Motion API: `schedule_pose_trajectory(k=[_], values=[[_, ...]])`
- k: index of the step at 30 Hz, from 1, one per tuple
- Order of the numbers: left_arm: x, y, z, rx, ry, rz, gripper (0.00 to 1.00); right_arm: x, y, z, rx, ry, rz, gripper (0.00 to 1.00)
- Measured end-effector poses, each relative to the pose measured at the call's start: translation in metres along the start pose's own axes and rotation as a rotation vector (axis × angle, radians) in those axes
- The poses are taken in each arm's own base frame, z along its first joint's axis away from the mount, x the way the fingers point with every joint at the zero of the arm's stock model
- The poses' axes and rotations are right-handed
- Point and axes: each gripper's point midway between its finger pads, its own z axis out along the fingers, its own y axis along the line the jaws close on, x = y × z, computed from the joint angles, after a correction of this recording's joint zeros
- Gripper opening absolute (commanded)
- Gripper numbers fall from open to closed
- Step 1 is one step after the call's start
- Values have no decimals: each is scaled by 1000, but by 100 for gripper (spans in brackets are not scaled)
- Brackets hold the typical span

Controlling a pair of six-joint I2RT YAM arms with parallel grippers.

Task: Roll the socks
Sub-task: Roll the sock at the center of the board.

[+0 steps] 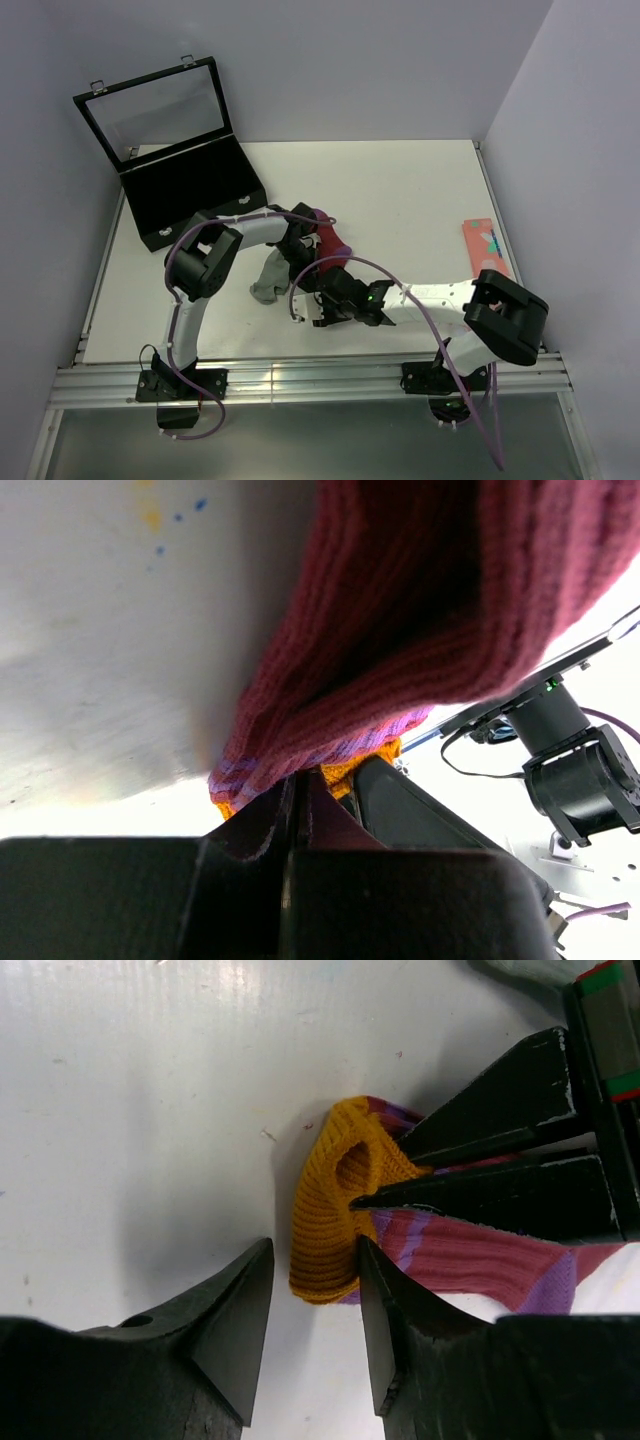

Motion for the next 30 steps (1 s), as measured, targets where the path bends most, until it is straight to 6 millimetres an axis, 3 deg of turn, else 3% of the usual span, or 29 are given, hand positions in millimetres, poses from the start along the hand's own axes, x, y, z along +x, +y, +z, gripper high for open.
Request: schedule_pose_trajectory(k=[8,11,14,15,19,25,30], values=[[0,1,0,-2,2,8,0,-1,-11,7,57,14,-23,46],[0,2,-1,-2,3,13,2,-1,-12,9,64,16,-29,41],[0,2,-1,0,3,11,8,-1,-11,10,60,19,-32,31],[0,3,-1,2,2,11,15,-1,-10,10,58,20,-31,28],[-1,3,-2,23,-13,13,22,1,-8,9,42,18,-16,23],[-4,-2,-6,86,-71,0,31,6,-10,-2,5,-16,55,21],[-16,-10,-13,160,-166,-10,31,10,-17,-21,0,-50,111,20]])
